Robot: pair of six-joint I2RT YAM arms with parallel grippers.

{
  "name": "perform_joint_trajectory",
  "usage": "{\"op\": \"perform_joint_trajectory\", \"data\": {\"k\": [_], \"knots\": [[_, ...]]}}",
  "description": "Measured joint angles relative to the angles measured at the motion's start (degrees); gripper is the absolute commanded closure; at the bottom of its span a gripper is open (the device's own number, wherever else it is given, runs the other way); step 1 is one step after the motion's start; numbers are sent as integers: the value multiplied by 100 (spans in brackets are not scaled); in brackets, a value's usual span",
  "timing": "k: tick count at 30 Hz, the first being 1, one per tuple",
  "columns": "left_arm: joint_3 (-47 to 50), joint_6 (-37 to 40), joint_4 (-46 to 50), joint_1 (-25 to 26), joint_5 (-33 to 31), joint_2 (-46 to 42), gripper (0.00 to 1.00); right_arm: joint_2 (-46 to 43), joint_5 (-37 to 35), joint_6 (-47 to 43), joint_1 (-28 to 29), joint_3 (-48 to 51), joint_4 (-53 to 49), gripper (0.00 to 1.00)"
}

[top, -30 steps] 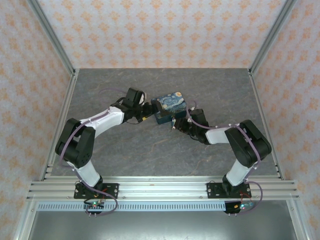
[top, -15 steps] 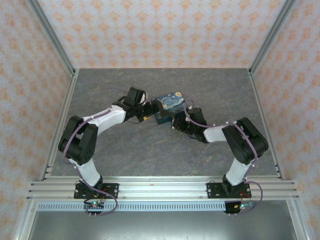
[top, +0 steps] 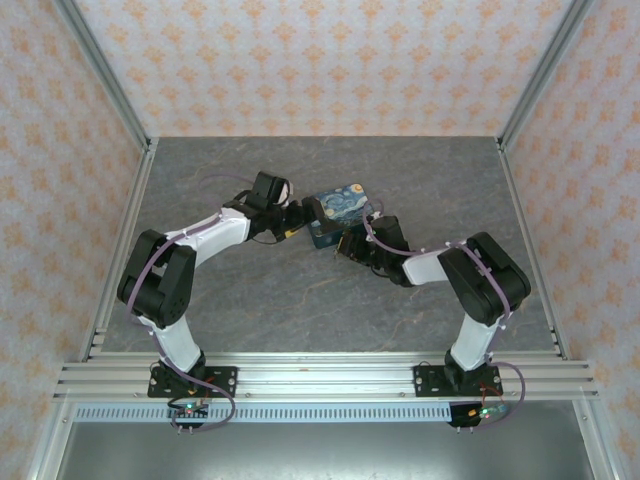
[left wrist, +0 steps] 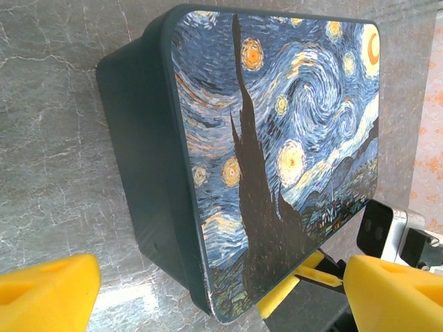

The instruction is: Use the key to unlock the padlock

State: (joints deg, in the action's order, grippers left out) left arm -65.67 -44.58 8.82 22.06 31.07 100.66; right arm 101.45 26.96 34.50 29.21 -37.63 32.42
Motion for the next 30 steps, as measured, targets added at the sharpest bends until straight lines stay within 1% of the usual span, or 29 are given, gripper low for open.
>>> {"op": "perform_joint_trajectory", "data": {"k": [6, 10, 16, 24, 30], "knots": [[-2, 11, -2, 0, 0, 2, 9, 20, -46, 107, 39, 48, 142, 66], [-4, 11, -2, 0, 2, 2, 9, 39, -203, 133, 127, 48, 186, 67], [-17, 11, 0, 0, 2, 28, 9, 72, -413, 153, 201, 48, 197, 72], [-35, 15, 0, -48, 0, 103, 9, 120, -599, 229, 227, 50, 223, 82], [-105, 125, 87, -81, -7, 103, 9, 144, -667, 358, 269, 107, 398, 96]]}}
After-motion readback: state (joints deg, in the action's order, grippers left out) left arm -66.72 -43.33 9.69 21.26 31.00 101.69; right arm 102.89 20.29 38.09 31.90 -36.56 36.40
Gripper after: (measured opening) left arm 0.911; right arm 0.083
